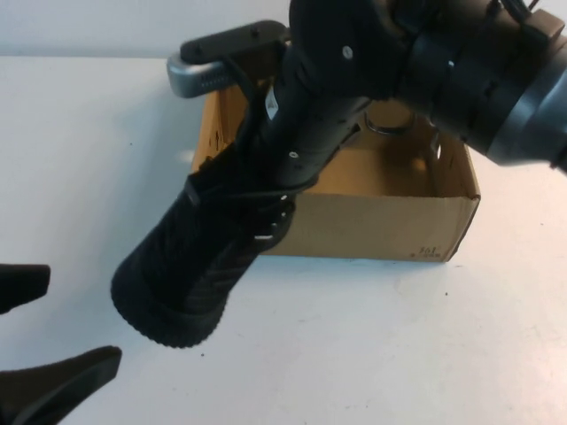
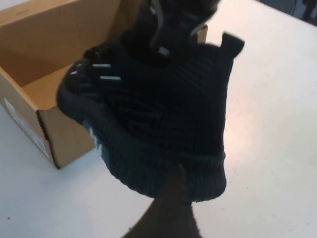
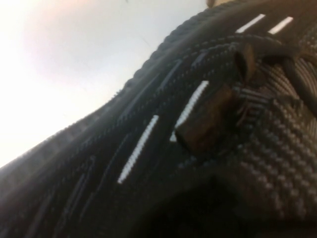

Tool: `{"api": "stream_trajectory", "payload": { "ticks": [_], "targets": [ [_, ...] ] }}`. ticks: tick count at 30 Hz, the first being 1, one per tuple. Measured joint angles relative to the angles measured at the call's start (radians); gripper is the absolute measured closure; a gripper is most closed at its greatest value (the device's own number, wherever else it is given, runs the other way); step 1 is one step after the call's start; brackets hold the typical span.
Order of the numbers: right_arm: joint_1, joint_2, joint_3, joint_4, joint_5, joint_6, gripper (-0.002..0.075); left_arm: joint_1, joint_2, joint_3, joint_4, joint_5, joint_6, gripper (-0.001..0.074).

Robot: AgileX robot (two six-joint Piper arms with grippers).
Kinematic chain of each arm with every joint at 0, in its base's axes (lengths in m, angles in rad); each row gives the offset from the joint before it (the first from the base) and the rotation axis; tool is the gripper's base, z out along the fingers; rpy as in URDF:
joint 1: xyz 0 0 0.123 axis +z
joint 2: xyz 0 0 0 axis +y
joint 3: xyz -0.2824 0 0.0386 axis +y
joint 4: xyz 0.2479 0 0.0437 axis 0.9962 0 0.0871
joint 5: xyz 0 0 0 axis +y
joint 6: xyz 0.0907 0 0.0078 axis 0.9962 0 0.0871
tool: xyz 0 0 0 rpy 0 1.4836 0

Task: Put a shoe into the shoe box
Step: Hand over the shoe

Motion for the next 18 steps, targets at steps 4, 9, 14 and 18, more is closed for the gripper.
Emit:
{"api": "stream_trajectory", "payload": {
  "ticks": [4,9,14,18],
  "targets": [
    [0.000,0.015,-0.046,0.029,0.000,0.002,0.0666,0.000,0.033,0.000,0.000,-0.002,0.045,0.0138],
    [0.000,0.016,-0.048,0.033,0.002,0.002,0.0669,0.000,0.069,0.000,0.000,-0.040,0.070,0.0137],
    [0.000,0.016,-0.048,0.035,0.002,0.002,0.0670,0.000,0.073,0.000,-0.077,-0.051,0.140,0.0137],
    [0.000,0.016,-0.048,0.039,0.002,0.002,0.0670,0.000,0.073,-0.008,-0.136,-0.028,0.175,0.0137]
  ]
}}
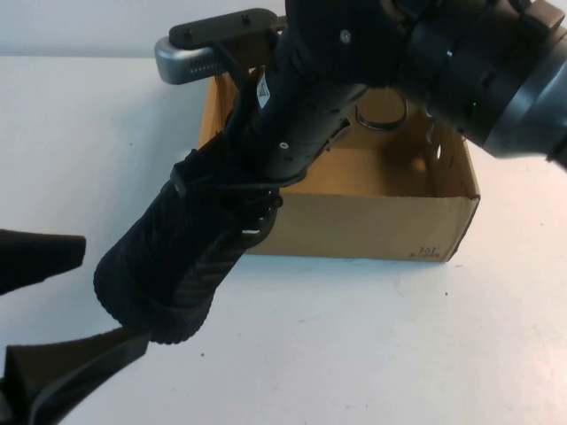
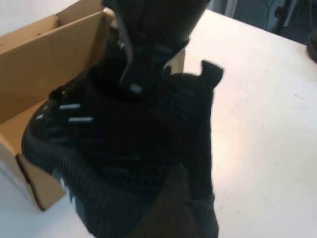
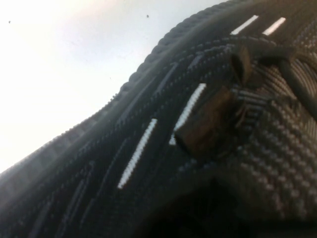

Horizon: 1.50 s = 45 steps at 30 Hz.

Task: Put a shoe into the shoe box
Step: Hand over the shoe

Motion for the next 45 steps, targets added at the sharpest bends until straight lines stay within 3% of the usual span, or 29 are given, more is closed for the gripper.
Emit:
{"api": "stream_trajectory", "payload": {
  "ticks": [5,14,18,28,37,45],
  "targets": [
    [0.000,-0.004,0.000,0.002,0.002,-0.002,0.0670,0.000,0.000,-0.066,-0.019,0.047,0.041,0.0169],
    [0.002,-0.072,0.000,0.092,0.002,-0.079,0.0671,0.000,0.000,-0.133,-0.240,0.078,0.165,0.0450],
    [0.002,-0.118,0.000,0.045,0.009,-0.086,0.0671,0.000,0.000,-0.133,-0.262,0.048,0.182,0.0514],
    [0.002,-0.161,-0.008,-0.063,0.016,-0.127,0.0671,0.000,0.000,-0.229,0.088,0.012,0.081,0.0584],
    [0.002,-0.141,-0.008,-0.086,0.016,-0.132,0.0673,-0.007,0.068,-0.244,0.152,0.025,0.060,0.0593],
    [0.002,-0.124,-0.008,-0.090,0.016,-0.107,0.0673,-0.111,0.139,-0.244,0.242,-0.044,0.031,0.0606]
  ]
}}
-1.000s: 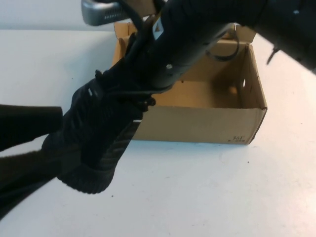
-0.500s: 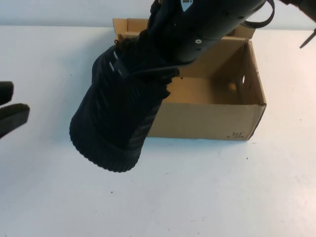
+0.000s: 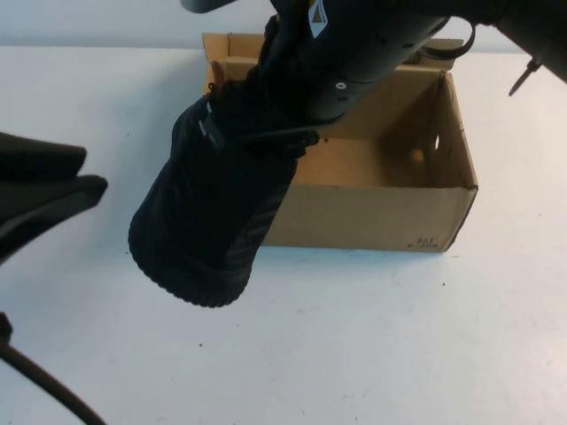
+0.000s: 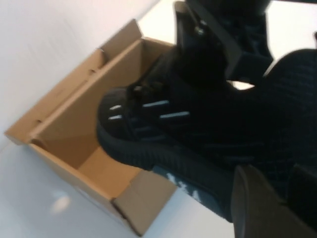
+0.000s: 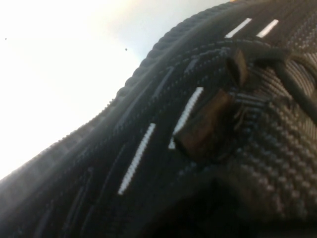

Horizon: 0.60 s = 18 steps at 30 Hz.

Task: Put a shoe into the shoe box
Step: Hand over the shoe

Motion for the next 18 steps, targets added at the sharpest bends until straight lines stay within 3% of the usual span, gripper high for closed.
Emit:
{"api": "stream_trajectory", "payload": {
  "ticks": [4,12,18],
  "targets": [
    [0.000,0.004,0.000,-0.018,0.000,0.027,0.0673,-0.045,0.008,0.000,0.044,-0.044,-0.013,0.0609],
    [-0.006,0.039,0.000,-0.041,0.000,0.050,0.0673,-0.220,0.103,0.000,0.194,-0.118,-0.100,0.0612],
    [-0.070,0.057,0.000,-0.018,0.000,0.120,0.0674,-0.335,0.134,0.000,0.291,-0.210,-0.217,0.0614]
  ]
}}
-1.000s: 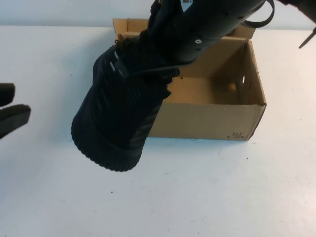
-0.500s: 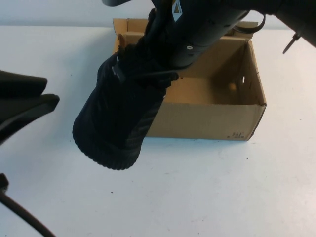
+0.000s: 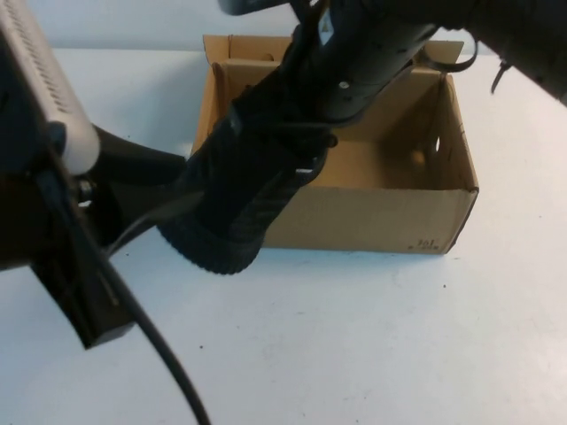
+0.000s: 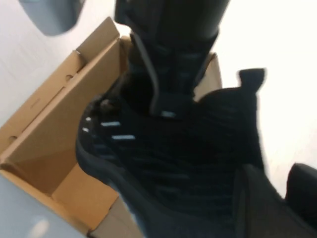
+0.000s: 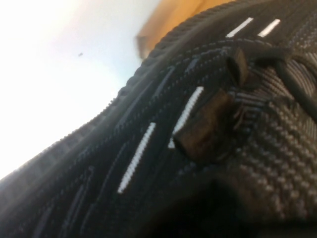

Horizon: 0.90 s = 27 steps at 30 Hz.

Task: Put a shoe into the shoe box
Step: Hand over the shoe

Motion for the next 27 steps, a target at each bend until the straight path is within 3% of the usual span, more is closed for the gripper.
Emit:
{"api": "stream_trajectory", "payload": {
  "ticks": [6,14,27],
  "targets": [
    [-0.057,0.002,0.000,0.017,0.000,0.022,0.0674,-0.066,0.062,0.000,0.089,-0.028,-0.194,0.0587],
    [-0.064,0.012,0.000,0.019,0.000,0.006,0.0674,-0.090,0.159,0.000,0.154,-0.038,-0.420,0.0304],
    [-0.066,0.038,0.000,0.040,-0.002,-0.016,0.0674,-0.090,0.159,0.000,0.162,-0.097,-0.449,0.0212]
  ]
}}
